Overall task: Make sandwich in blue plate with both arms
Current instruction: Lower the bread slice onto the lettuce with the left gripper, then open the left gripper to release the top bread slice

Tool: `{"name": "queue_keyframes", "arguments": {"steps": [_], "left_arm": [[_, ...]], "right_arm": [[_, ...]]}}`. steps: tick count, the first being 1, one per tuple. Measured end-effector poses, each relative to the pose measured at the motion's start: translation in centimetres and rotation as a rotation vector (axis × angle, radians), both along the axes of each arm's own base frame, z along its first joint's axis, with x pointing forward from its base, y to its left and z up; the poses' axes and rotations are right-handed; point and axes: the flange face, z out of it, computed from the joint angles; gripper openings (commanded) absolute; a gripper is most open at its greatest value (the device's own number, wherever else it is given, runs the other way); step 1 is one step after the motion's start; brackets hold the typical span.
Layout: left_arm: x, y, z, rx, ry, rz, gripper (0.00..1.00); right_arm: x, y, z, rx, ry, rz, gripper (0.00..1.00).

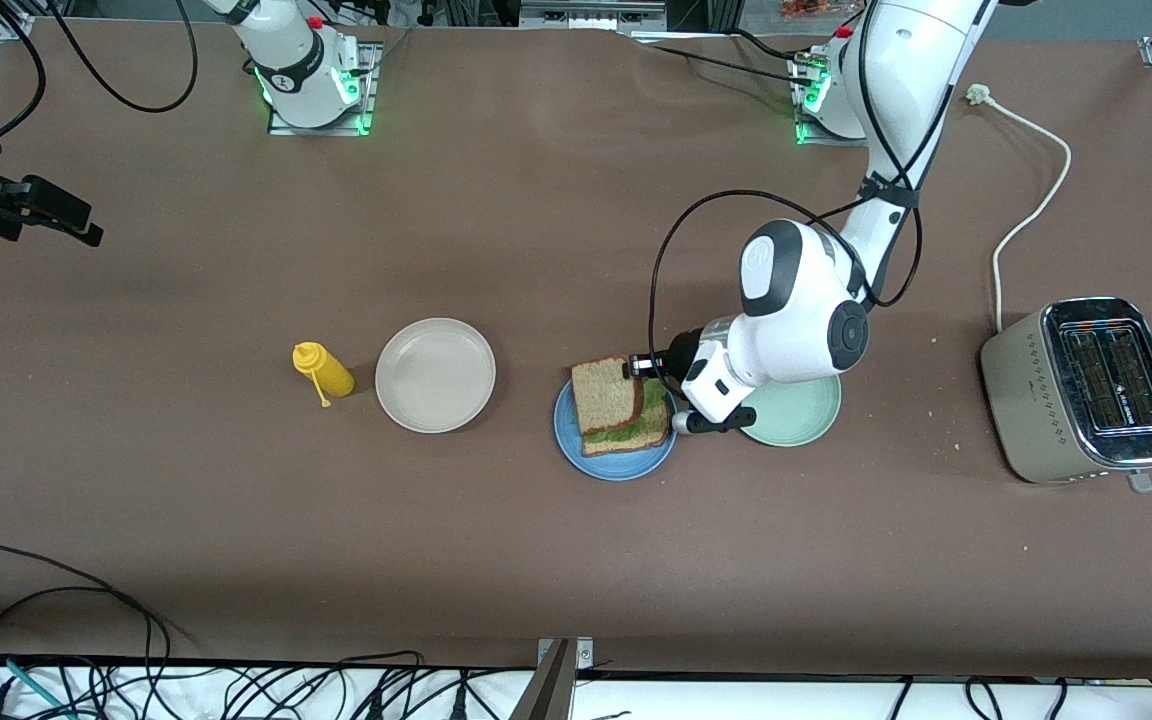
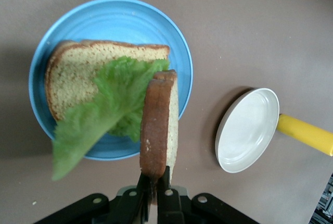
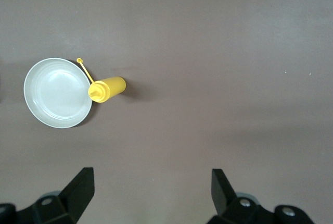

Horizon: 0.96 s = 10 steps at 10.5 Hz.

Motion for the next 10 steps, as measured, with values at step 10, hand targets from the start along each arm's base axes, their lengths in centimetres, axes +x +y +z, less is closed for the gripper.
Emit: {"name": "queue_keyframes", "arguments": {"steps": [10], "left_arm": [[2.4, 6.1, -4.5, 0.022, -0.049, -0.022, 0.59]], "right_arm": [[-0.1, -0.1, 0.0, 0.000, 0.005, -0.001, 1.00]]}}
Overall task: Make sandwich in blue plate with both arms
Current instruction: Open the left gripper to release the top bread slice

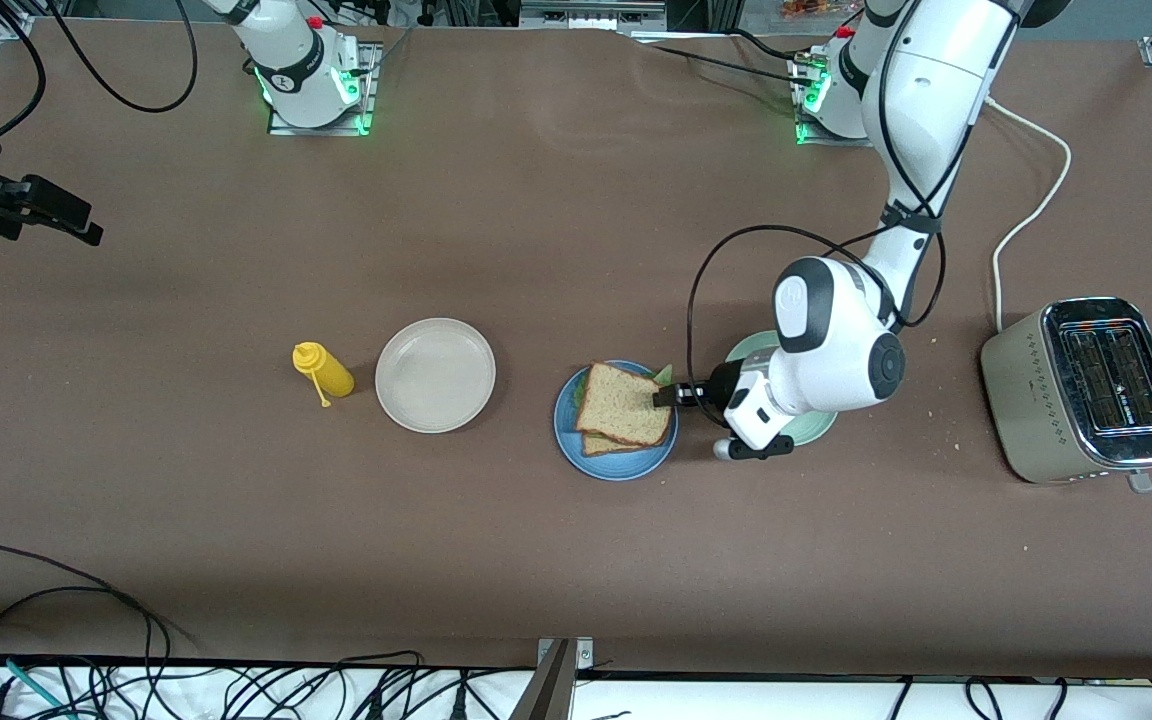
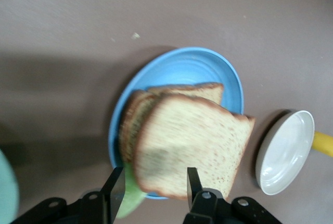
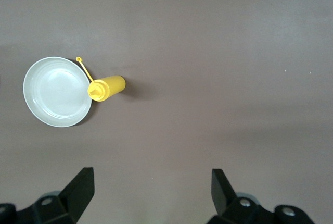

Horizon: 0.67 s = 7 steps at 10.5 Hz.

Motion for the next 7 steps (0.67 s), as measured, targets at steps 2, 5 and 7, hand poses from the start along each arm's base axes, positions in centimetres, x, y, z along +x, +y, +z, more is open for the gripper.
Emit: {"name": "queue_keyframes", "arguments": {"steps": [2, 5, 7], "left_arm": [[0.5, 1.5, -0.5, 0.005, -0.005, 0.006, 0.67], [1.1, 3.0, -0.5, 0.021, -0.010, 0.025, 1.00], [1.5, 5.0, 0.7, 0.039, 0.002, -0.003, 1.00]], "right_arm": [[0.0, 0.0, 0.0, 0.000, 0.004, 0.000, 1.00], [-0.1, 0.0, -0.1, 0.000, 0.008, 0.000, 1.00], [-0.1, 0.0, -0.1, 0.000, 0.012, 0.001, 1.00]]}}
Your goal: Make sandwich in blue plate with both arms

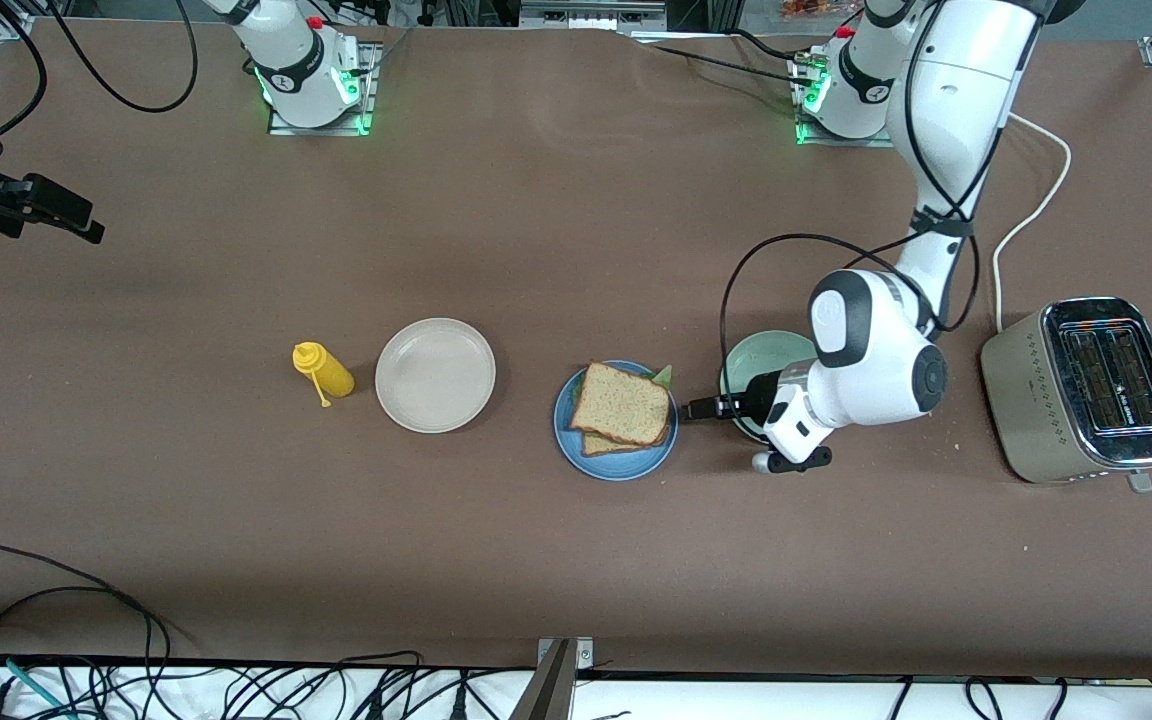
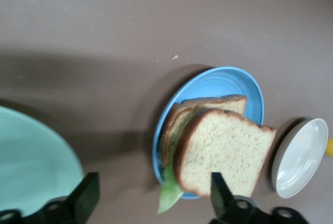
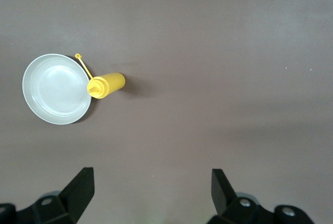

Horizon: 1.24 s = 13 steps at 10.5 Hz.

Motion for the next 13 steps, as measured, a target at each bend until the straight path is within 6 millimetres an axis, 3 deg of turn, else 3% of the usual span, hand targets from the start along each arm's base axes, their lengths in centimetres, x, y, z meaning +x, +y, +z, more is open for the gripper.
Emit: {"name": "queue_keyframes", "arguments": {"steps": [2, 5, 7, 9, 11, 13], "left_arm": [[0.7, 2.8, 2.7, 0.098, -0.046, -0.080, 1.00], [1.3, 7.0, 8.2, 0.104, -0.071, -0.079, 1.00], [1.1, 9.6, 13.2, 0.197, -0.127, -0.135, 1.00], [0.6, 12.0, 20.1, 0.287, -0.237, -0.151, 1.00], [-1.1, 14.5, 26.6, 0.307, -0.288, -0.135, 1.00], [-3.6, 15.6, 31.0, 0.397, -0.293, -0.183, 1.00]], "right_arm": [[-0.1, 0.0, -0.1, 0.000, 0.008, 0.000, 1.00], [0.1, -0.3, -0.4, -0.007, 0.014, -0.004, 1.00], [1.7, -1.1, -2.1, -0.036, -0.002, -0.011, 1.00], [3.2, -1.2, -3.9, -0.045, -0.014, -0.012, 1.00], [3.3, 0.3, -2.7, -0.045, -0.008, 0.016, 1.00], [1.7, 3.2, 1.2, -0.049, 0.008, 0.063, 1.00]]}}
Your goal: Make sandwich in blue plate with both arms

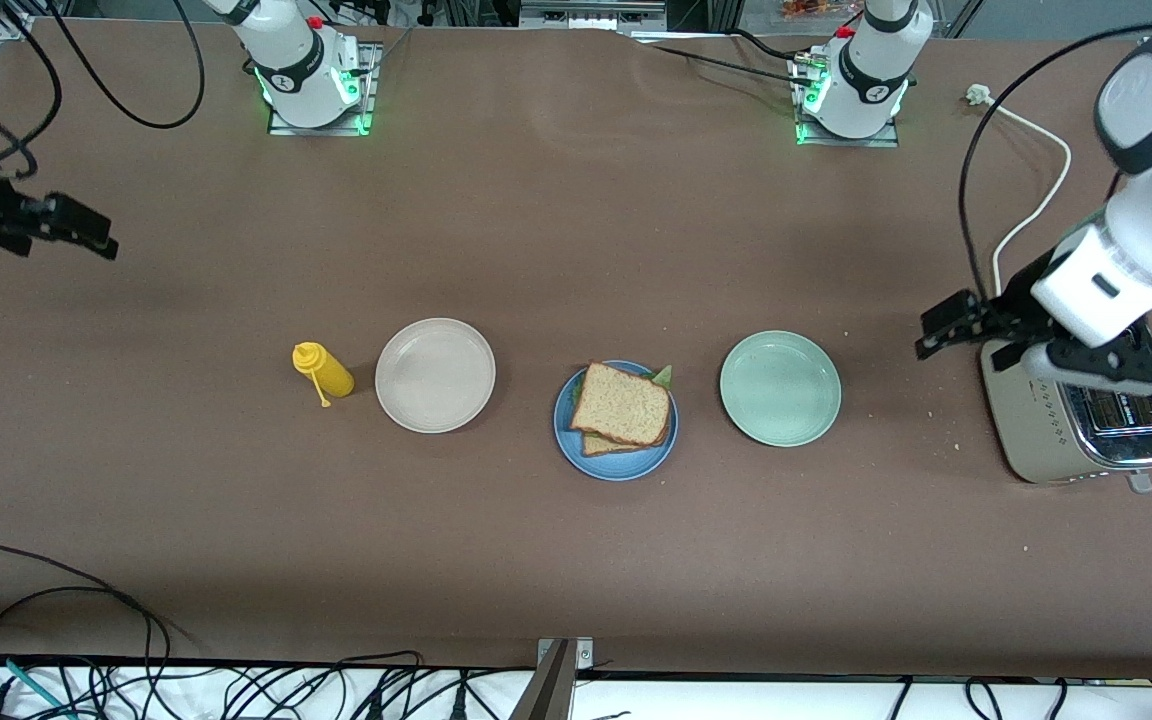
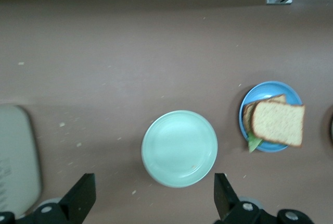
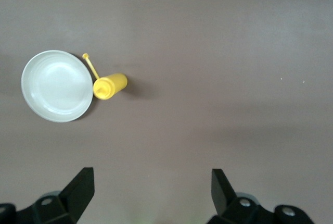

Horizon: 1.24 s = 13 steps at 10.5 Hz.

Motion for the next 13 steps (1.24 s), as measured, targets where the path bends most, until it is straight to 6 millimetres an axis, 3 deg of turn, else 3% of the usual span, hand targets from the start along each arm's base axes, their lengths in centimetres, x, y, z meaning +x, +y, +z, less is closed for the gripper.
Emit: {"name": "queue_keyframes", "arguments": {"steps": [2, 5, 8, 13], "left_arm": [[-2.9, 0.5, 4.0, 0.082, 0.007, -0.029, 1.00], [-6.5, 1.1, 7.9, 0.167, 0.029, -0.046, 1.00], [-8.0, 0.9, 8.3, 0.214, 0.088, -0.048, 1.00], [-8.4, 3.3, 9.6, 0.210, 0.079, 0.004, 1.00]], "right_arm": [[-2.4, -0.9, 3.9, 0.001, -0.012, -0.018, 1.00], [-3.6, -2.1, 4.5, 0.003, 0.015, -0.036, 1.00], [-3.5, -1.9, 4.2, 0.002, 0.022, -0.032, 1.00], [-3.6, -1.6, 4.2, -0.019, 0.032, -0.024, 1.00]]}}
